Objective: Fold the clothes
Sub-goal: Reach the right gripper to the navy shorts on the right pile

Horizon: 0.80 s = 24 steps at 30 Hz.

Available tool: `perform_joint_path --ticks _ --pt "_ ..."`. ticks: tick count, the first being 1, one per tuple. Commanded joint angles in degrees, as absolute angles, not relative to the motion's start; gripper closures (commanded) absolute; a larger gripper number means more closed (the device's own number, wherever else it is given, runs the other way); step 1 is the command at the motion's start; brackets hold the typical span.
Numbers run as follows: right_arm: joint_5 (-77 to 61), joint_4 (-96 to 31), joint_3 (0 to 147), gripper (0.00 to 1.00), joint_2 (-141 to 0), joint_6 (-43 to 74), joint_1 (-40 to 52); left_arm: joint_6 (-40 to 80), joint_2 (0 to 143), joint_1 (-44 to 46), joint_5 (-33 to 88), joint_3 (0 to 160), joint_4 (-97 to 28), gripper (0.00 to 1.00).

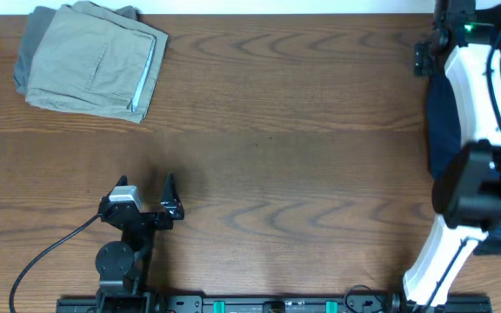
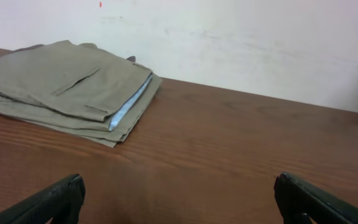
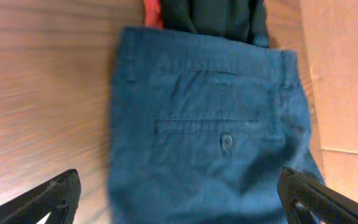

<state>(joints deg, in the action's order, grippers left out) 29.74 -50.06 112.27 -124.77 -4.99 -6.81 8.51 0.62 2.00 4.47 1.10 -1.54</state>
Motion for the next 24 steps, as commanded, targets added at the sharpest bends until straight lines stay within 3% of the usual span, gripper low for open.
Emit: perform_joint_path --ticks 1,16,19,21,24 --pt "33.23 -48.31 115.66 0.01 -129.47 -7.64 -8.54 7.53 0.23 2.24 5.13 0.23 -3.60 0.02" --pt "32.60 -38.57 115.81 0.01 -144.29 -8.43 -10.20 7.53 0.23 2.24 5.13 0.23 -3.60 0.02" --pt "34.39 -38.30 115.81 0.13 -145.10 -7.66 -10.24 7.53 0.23 2.24 5.13 0.23 -3.60 0.02" --pt "36.84 -38.09 115.83 0.37 -145.08 -5.74 -10.28 7.51 0.23 2.24 5.13 0.23 -3.57 0.02" --pt "37.76 -38.46 116.49 0.46 -144.97 -5.21 -10.26 7.53 0.23 2.24 5.13 0.23 -3.60 0.02"
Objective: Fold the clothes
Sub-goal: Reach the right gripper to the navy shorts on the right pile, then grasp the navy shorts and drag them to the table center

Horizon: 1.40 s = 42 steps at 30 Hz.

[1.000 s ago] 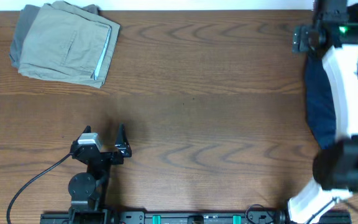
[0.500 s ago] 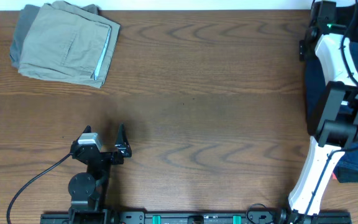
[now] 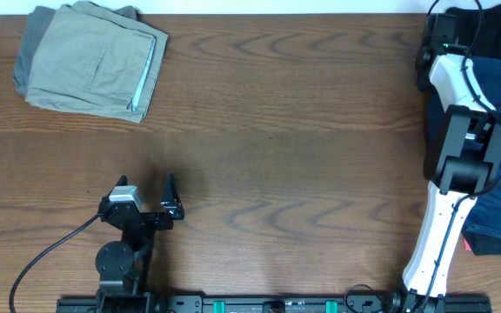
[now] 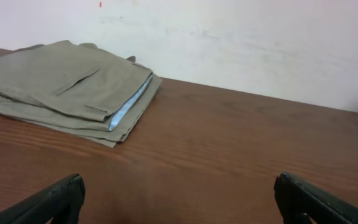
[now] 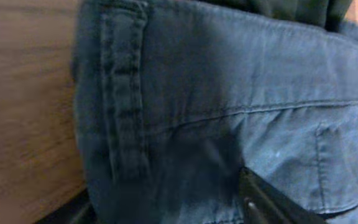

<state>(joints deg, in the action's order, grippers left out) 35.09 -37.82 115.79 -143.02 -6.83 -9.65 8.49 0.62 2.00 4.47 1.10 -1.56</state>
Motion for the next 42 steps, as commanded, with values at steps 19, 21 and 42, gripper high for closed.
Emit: perform_joint_path --ticks 19,21,42 --pt "39.62 -54.19 127.57 0.99 -135.90 16.75 -10.11 7.53 0.23 2.24 5.13 0.23 -3.60 0.02" --pt "40.49 -55.20 127.57 0.99 -133.47 18.74 -10.11 7.53 0.23 2.24 5.13 0.23 -3.57 0.02" --pt "38.28 -62.24 127.57 0.99 -106.17 22.98 -0.97 7.53 0.23 2.24 5.13 0.23 -3.60 0.02"
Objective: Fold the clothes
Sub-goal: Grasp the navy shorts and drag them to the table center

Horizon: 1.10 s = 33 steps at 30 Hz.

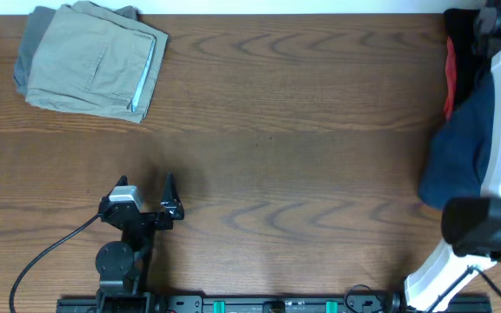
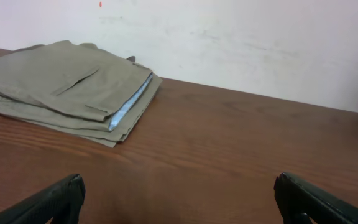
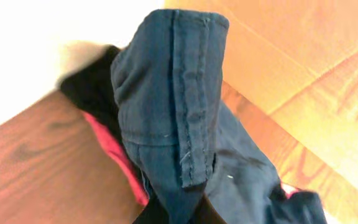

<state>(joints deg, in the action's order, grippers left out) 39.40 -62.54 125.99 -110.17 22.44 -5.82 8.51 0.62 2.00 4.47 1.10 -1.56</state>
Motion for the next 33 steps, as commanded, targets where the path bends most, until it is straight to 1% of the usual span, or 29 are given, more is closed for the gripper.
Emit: perform_joint_path --ticks 1,4,9,16,20,24,33 --pt "36.56 -62.08 127.57 0.99 -105.56 22.02 0.58 7.51 0.23 2.24 5.13 0.23 -3.60 0.02" --pt "31.62 -61.95 127.57 0.99 -104.90 19.68 6.15 7.53 0.23 2.24 5.13 0.23 -3.60 0.02" --pt "25.91 -61.76 127.37 0.99 -106.04 19.66 15.38 7.51 0.23 2.24 5.13 0.23 -3.60 0.02" --pt "15.40 -61.08 127.37 0.99 -110.98 19.46 26.39 7.51 0.23 2.24 5.13 0.23 -3.60 0.02" --pt "7.75 -61.01 127.37 0.99 -115.26 18.76 31.38 7.51 0.23 2.24 5.13 0.23 -3.60 0.02" --pt "-2.55 -58.52 127.37 0.99 -120.79 15.07 35.92 7.53 0.23 2.24 5.13 0.23 -3.60 0.02" --pt "-13.13 -52.47 127.37 0.99 -128.97 7.94 45.67 7.53 0.23 2.24 5.13 0.23 -3.60 0.02"
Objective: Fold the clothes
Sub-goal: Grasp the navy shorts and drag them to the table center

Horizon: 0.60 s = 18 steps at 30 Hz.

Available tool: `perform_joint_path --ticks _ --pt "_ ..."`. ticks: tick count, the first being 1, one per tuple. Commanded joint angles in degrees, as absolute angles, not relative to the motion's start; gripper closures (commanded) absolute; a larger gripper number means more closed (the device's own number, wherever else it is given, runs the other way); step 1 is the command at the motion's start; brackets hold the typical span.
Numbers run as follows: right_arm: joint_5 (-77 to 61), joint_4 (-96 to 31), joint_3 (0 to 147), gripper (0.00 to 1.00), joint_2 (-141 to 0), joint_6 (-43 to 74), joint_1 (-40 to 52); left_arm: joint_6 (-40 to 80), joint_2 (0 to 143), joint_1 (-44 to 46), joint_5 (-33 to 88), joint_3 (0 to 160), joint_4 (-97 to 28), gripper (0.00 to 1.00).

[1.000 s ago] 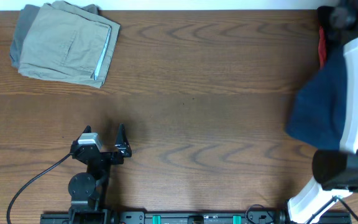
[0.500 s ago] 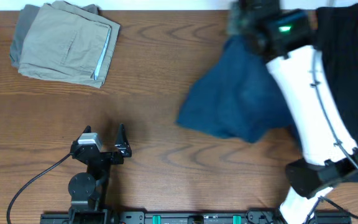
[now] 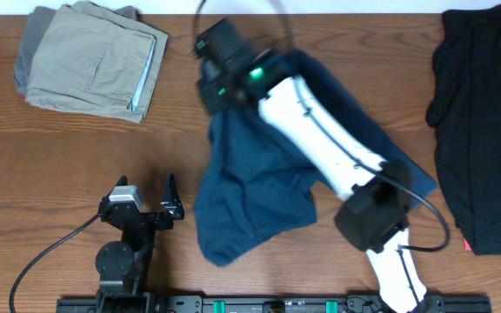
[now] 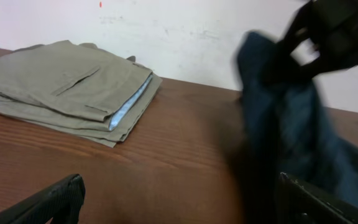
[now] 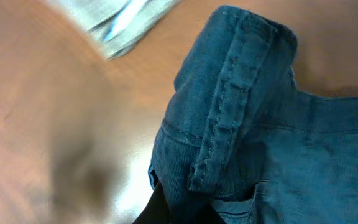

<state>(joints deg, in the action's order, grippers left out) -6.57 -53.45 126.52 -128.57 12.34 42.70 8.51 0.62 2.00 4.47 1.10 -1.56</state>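
Observation:
A blue pair of trousers (image 3: pixel 259 191) hangs crumpled over the middle of the table, its waistband (image 5: pixel 229 118) pinched in my right gripper (image 5: pixel 179 208), which is shut on it. The right arm (image 3: pixel 320 130) reaches across from the right to the back centre. In the left wrist view the blue cloth (image 4: pixel 284 118) fills the right side. My left gripper (image 3: pixel 144 188) rests open near the front left, nothing between its fingers (image 4: pixel 55 199). A folded khaki pair (image 3: pixel 90 61) lies at the back left.
A black garment (image 3: pixel 477 130) lies spread at the right edge with a bit of red cloth (image 3: pixel 468 246) under its near end. The wooden table (image 3: pixel 59 148) runs to a white wall (image 4: pixel 197 31) at the back.
My right gripper was raised over the pile at the far right with the blue trousers in it. Now it is at the back centre, the trousers trailing over the table's middle.
My right gripper stood open above the blue trousers on the right-hand pile, then low against their waistband. After that it held them lifted off the pile. Now they hang over the table's middle. The left arm and the khaki pair stayed still throughout.

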Motion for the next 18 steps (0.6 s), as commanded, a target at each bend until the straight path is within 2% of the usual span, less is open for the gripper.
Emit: perform_joint_path --ticks 1,4,7,8,9,12,13,14,18 --pt "-13.85 -52.25 127.37 0.99 -129.45 7.29 46.76 7.53 0.23 2.24 5.13 0.23 -3.60 0.02" --pt "-12.88 -52.53 127.37 0.98 -129.78 6.28 49.39 7.53 0.23 2.24 5.13 0.23 -3.57 0.02" --pt "-11.40 -52.31 127.61 0.86 -129.51 6.33 50.46 7.53 0.23 2.24 5.13 0.23 -3.60 0.02" --pt "-11.35 -52.31 127.72 0.74 -129.19 6.33 50.48 7.53 0.23 2.24 5.13 0.23 -3.60 0.02" --pt "-11.11 -52.38 127.79 0.57 -128.90 6.33 50.26 7.53 0.23 2.24 5.13 0.23 -3.60 0.02" --pt "-9.13 -53.63 127.83 0.55 -126.93 7.46 48.69 7.53 0.23 2.24 5.13 0.23 -3.60 0.02" --pt "-7.75 -54.28 127.83 0.45 -126.04 8.82 47.81 7.53 0.23 2.24 5.13 0.23 -3.60 0.02" --pt "-6.76 -54.87 127.83 0.25 -125.14 9.74 46.96 7.53 0.23 2.24 5.13 0.23 -3.60 0.02" --pt "-5.78 -58.78 127.83 0.06 -120.97 11.97 42.15 7.53 0.23 2.24 5.13 0.23 -3.60 0.02"
